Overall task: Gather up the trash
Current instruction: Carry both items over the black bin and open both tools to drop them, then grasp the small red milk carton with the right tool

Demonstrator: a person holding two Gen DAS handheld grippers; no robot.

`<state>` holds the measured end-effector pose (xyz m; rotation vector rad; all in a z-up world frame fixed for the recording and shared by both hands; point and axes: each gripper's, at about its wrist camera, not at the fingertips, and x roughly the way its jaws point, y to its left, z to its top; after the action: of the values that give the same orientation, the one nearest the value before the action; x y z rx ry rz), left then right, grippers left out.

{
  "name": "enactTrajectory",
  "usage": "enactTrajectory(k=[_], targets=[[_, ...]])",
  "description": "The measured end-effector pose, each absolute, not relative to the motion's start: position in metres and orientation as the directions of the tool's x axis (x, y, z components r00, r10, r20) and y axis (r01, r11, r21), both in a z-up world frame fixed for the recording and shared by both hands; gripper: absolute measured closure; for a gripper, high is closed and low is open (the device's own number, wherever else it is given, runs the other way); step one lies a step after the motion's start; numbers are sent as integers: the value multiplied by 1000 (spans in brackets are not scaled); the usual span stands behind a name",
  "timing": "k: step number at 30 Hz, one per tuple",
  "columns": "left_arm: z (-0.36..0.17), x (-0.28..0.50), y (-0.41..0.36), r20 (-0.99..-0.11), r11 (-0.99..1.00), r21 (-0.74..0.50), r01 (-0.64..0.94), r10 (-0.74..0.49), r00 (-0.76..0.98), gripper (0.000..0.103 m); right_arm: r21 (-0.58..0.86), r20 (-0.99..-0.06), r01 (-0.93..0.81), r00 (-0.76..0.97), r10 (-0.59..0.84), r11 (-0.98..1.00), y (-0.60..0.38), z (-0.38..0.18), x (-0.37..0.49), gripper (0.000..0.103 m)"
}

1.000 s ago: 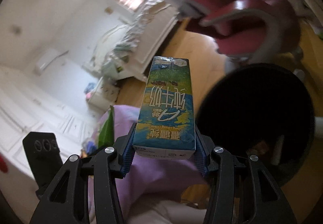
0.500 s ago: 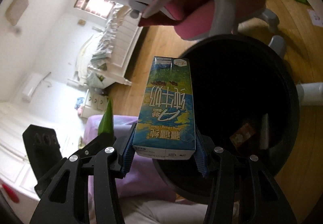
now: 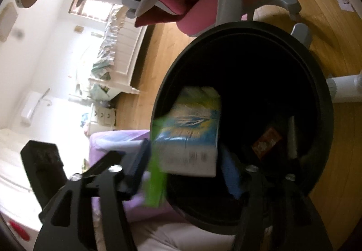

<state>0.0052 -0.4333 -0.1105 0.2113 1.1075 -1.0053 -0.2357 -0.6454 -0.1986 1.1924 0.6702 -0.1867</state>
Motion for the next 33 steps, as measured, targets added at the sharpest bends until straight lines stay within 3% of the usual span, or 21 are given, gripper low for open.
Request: enactTrajectory(k=[10, 20, 25, 29, 33], targets=[[-74, 3, -391, -772, 574, -364, 734, -627, 108, 21, 776, -578, 450, 788, 213, 443, -625, -176, -222, 33], [-22, 27, -245, -673, 692, -383, 612, -663, 328, 21, 740, -574, 337, 767, 285, 582, -569, -124, -173, 33], [0, 47, -143, -641, 798, -280, 533, -569, 515, 21, 702, -571, 206, 736, 365, 682, -513, -86, -130, 33], [6, 64, -58, -621, 888, -73, 454, -397, 676, 12, 645, -582, 80, 696, 421, 760, -454, -56, -93, 33], [4, 87, 4, -616, 890, 33, 455, -340, 710, 12, 593, -596, -33, 655, 465, 805, -395, -33, -57, 33]])
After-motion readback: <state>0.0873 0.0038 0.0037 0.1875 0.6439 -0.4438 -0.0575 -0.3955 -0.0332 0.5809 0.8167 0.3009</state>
